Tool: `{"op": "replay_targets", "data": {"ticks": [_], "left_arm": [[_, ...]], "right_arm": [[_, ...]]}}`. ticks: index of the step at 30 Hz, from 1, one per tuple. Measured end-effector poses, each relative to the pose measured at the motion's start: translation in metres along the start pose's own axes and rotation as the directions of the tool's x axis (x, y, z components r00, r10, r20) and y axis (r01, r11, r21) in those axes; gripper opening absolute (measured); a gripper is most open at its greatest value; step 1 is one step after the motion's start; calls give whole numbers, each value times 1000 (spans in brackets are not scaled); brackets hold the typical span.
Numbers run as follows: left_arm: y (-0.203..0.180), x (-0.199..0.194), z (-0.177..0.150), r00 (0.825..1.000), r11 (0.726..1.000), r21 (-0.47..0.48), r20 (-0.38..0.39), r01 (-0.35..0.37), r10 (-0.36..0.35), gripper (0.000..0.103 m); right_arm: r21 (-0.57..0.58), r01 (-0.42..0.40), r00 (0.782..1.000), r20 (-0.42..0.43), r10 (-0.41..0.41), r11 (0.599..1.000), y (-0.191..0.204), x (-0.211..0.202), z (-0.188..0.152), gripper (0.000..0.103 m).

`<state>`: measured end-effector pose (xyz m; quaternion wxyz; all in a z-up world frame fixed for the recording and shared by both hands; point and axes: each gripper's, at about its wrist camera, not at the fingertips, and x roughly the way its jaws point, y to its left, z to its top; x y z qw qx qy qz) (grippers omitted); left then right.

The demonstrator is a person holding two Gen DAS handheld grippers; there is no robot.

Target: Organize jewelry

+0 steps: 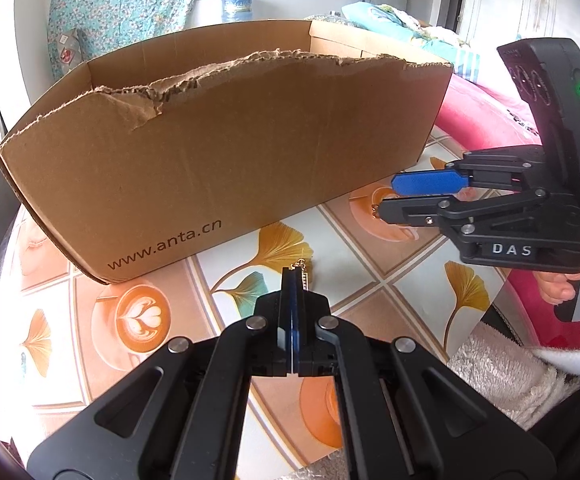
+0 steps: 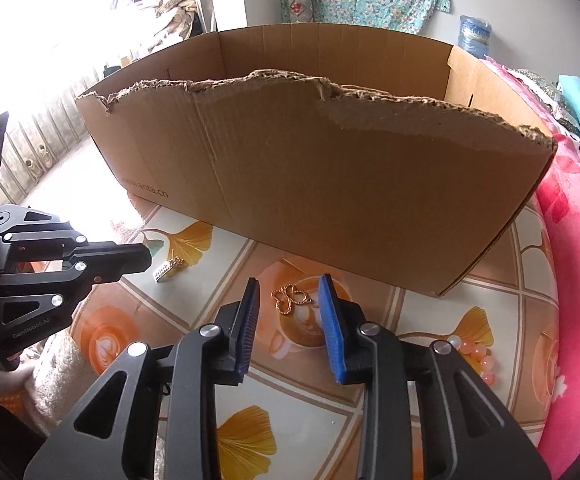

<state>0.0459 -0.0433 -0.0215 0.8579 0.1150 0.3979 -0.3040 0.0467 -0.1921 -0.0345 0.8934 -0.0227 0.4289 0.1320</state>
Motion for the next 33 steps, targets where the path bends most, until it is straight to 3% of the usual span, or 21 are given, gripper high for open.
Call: {"op": "replay_targets", "data": {"ticks": [4, 6, 22, 27, 30, 33], "left_arm": [[0, 1, 0, 1000, 1000, -4, 1, -2, 2, 0], [0, 1, 0, 1000, 1000, -1, 1, -3, 3, 0], [5, -5, -1, 1000, 999, -30, 0, 18, -18, 0], [5, 2, 3, 998, 996, -62, -20, 65, -67, 17], [1, 10, 7, 997, 997, -49, -37, 66, -68, 19], [-9, 18, 10, 998, 1000, 7, -57, 2, -1, 16]], "right_arm": [[-37, 5, 1000, -5, -5, 999, 2, 8, -1, 29], [-46, -13, 1000, -7, 12, 999, 2, 8, -1, 17], [37, -59, 998, 34, 58, 998, -13, -15, -9, 17], [71, -70, 996, 54, 66, 995, -19, -23, -14, 17], [89, -72, 996, 60, 67, 993, -20, -24, -17, 17], [96, -75, 995, 66, 69, 993, -21, -22, -16, 17]]}}
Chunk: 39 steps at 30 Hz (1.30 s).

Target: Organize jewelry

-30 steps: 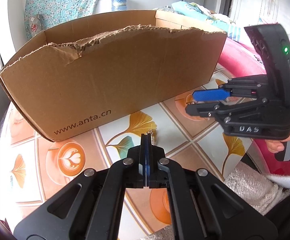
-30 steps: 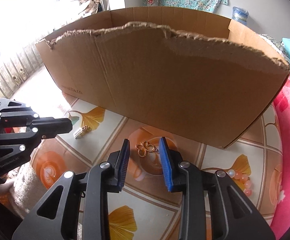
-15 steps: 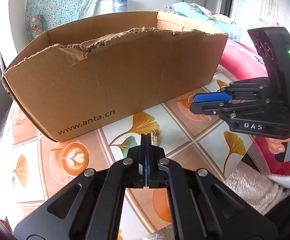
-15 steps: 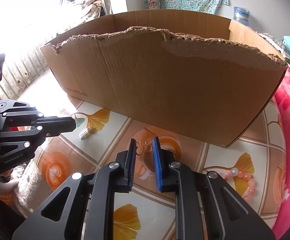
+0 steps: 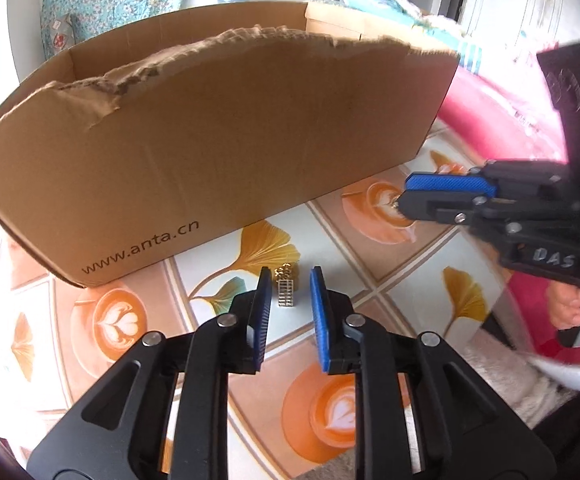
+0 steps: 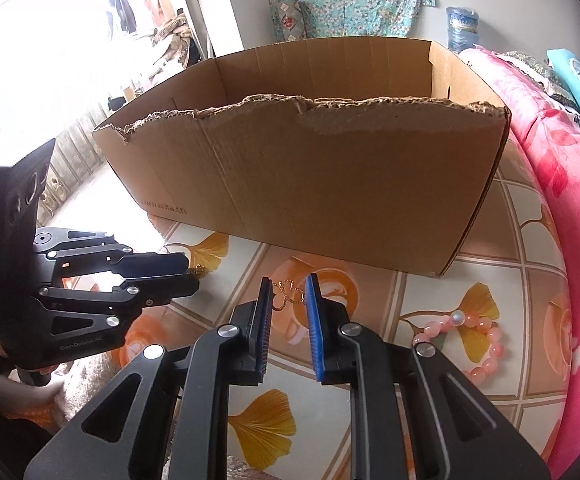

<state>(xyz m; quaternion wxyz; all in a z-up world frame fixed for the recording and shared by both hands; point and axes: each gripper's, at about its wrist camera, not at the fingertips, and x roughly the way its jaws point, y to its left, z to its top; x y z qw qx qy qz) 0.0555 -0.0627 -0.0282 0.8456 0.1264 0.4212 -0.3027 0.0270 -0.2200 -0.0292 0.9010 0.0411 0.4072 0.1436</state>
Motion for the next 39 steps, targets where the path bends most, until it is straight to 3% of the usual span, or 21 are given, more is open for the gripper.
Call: {"op": "replay_targets", "data": {"ticks": [2, 10, 17, 20, 24, 27, 29, 34, 39], "left_arm": [[-5, 3, 2, 999, 999, 28, -3, -32, 32, 6], [0, -3, 1, 1000, 1000, 0, 10, -17, 17, 6], [0, -48, 8, 994, 1000, 18, 110, -8, 6, 6], [2, -77, 14, 984, 999, 29, 176, 24, -29, 6], [10, -116, 35, 957, 996, 31, 278, 80, -86, 6], [22, -126, 56, 944, 994, 27, 312, 103, -106, 6], [31, -120, 73, 952, 996, 8, 293, 90, -89, 6], [73, -76, 109, 989, 990, -106, 123, 97, -84, 6], [107, -27, 127, 991, 968, -220, -14, 124, -130, 6]], "right_arm": [[5, -4, 1000, 6, 4, 1000, 0, 0, 1, 17], [15, -23, 999, 32, 23, 1000, -1, -8, 0, 17], [4, -49, 996, 79, 48, 999, 3, -28, 8, 17], [-1, -76, 990, 120, 75, 997, 6, -42, 20, 17], [-21, -121, 974, 193, 123, 992, 12, -64, 43, 17], [-39, -127, 966, 221, 133, 991, 13, -70, 66, 17], [-30, -131, 968, 210, 134, 991, 9, -64, 83, 17], [45, -92, 994, 62, 89, 995, -12, -22, 125, 17], [107, -75, 993, -82, 84, 991, -34, 22, 153, 17]]}}
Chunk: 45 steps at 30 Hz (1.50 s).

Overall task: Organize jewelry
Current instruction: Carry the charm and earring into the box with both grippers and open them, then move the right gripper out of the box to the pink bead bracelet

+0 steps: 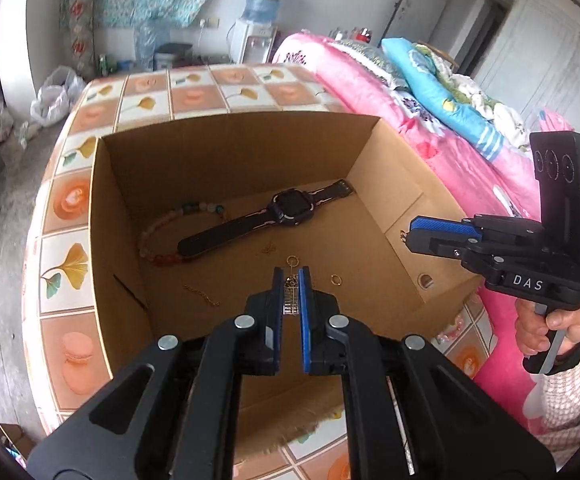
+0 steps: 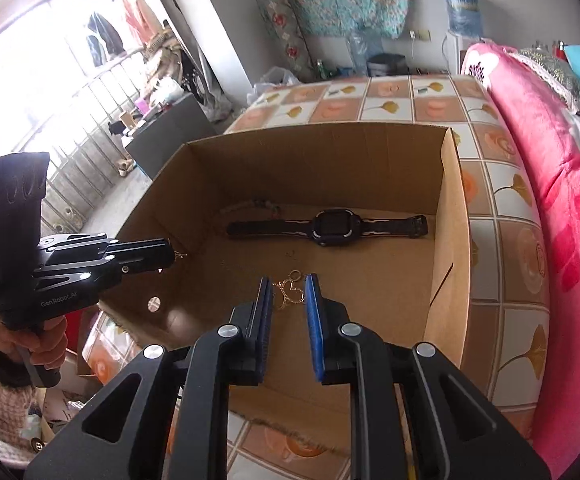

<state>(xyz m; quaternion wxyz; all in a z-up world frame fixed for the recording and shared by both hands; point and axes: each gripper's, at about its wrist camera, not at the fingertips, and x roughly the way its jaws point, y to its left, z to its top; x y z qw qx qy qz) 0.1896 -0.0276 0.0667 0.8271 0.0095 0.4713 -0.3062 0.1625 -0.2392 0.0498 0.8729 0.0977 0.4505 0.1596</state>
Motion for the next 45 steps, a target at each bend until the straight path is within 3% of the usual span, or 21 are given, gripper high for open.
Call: {"op": "replay_targets", "data": {"ticks": [6, 8, 11, 16, 21, 25, 29, 33, 37, 40, 43, 45], "left_arm": [[21, 35, 18, 994, 995, -100, -106, -17, 6, 7], [23, 38, 22, 994, 993, -121, -107, -11, -2, 7], [26, 40, 24, 994, 989, -150, -105, -7, -9, 20], [27, 39, 25, 996, 988, -155, -86, -4, -9, 20], [23, 19, 20, 1000, 990, -139, -7, 7, -8, 20], [9, -14, 7, 994, 996, -81, 102, 37, -28, 21], [-7, -50, -23, 974, 997, -7, 216, 78, -74, 37], [-21, -76, -61, 957, 993, 71, 269, 91, -106, 60], [-28, -89, -98, 959, 989, 127, 263, 73, -104, 77], [-32, -82, -119, 974, 989, 133, 208, 61, -88, 85], [-32, -53, -134, 992, 994, 103, 125, -37, 24, 86], [-32, -29, -142, 989, 986, 83, 54, -141, 137, 86]], "right_arm": [[4, 44, 996, -77, -44, 999, -6, 25, 22, 18], [5, 47, 996, -79, -46, 999, -7, 27, 27, 18], [18, 41, 997, -64, -40, 999, -8, 23, 28, 18], [42, 32, 999, -27, -31, 999, -11, 12, 28, 18], [66, 9, 999, 45, -12, 998, -14, -14, 23, 18], [68, -31, 990, 141, 21, 997, -12, -51, 9, 18], [82, -28, 974, 225, 9, 996, -18, -91, -16, 29], [126, 19, 963, 264, -52, 992, -30, -122, -49, 29], [210, 62, 969, 223, -109, 976, -48, -126, -86, 29], [266, 110, 980, 133, -150, 958, -60, -105, -112, 29], [269, 221, 972, 12, -233, 937, -67, -72, -134, 29], [262, 270, 962, -38, -269, 927, -70, -55, -143, 29]]}}
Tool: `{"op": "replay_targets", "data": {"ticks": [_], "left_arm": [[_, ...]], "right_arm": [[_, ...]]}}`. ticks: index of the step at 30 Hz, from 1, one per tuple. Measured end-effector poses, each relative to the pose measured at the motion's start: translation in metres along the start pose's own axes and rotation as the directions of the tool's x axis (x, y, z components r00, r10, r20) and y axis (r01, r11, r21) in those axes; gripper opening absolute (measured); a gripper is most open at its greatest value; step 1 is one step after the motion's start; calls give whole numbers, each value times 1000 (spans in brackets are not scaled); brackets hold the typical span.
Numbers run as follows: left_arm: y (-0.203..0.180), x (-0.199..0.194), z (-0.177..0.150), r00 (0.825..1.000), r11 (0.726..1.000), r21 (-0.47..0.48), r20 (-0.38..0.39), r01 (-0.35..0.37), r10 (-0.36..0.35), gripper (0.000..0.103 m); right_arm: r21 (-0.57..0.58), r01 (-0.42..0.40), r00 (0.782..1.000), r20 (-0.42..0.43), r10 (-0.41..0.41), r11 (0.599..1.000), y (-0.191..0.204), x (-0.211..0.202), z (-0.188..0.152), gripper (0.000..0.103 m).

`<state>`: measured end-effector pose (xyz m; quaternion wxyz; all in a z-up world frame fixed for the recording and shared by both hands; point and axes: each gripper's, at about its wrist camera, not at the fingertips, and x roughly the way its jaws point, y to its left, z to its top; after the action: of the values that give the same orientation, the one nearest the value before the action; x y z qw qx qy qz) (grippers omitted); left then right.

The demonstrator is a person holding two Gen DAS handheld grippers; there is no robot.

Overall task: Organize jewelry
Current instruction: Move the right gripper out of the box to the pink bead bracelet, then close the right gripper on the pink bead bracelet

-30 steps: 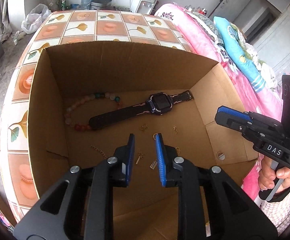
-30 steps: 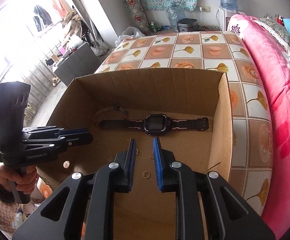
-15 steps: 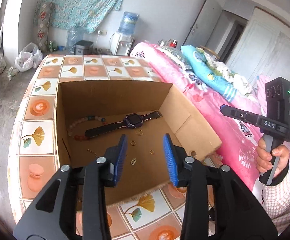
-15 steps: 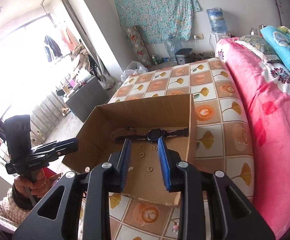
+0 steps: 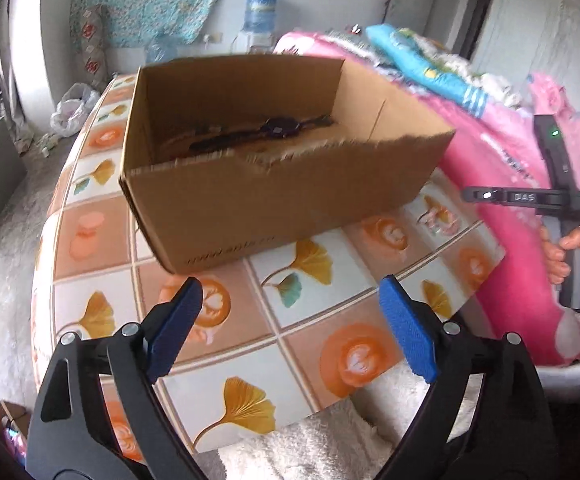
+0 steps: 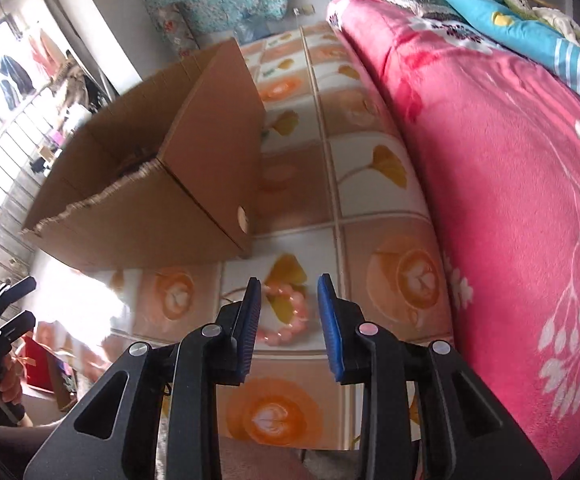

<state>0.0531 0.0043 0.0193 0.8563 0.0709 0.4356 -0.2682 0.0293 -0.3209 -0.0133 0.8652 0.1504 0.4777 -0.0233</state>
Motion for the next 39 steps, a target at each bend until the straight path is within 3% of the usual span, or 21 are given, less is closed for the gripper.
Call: {"op": "replay_targets", "data": {"ticks": [3, 5, 10, 18, 27, 33, 39], "left_arm": [[-4, 28, -6, 989, 991, -2, -72, -131, 130, 86], [-3, 39, -8, 982, 987, -19, -104, -158, 155, 86], [2, 52, -11, 972, 979, -55, -145, -196, 186, 86], [15, 55, -16, 962, 966, -101, -162, -237, 219, 86], [15, 58, -14, 958, 962, -113, -171, -249, 229, 89], [14, 63, -13, 957, 959, -123, -172, -255, 233, 91], [14, 67, -12, 956, 958, -129, -178, -256, 231, 92]], "right_arm": [[-16, 38, 999, -24, -38, 999, 1, 17, -4, 29], [-35, 46, 998, -35, -47, 998, 3, 24, -6, 27], [-71, 50, 998, -43, -53, 996, 10, 31, -7, 10], [-119, -89, 994, -71, 81, 989, 50, 43, -11, 10], [-177, -229, 971, -115, 211, 957, 108, 65, -10, 10], [-221, -213, 977, -82, 199, 952, 125, 56, -12, 10], [-209, -186, 981, -90, 170, 960, 118, 53, -10, 11]]}}
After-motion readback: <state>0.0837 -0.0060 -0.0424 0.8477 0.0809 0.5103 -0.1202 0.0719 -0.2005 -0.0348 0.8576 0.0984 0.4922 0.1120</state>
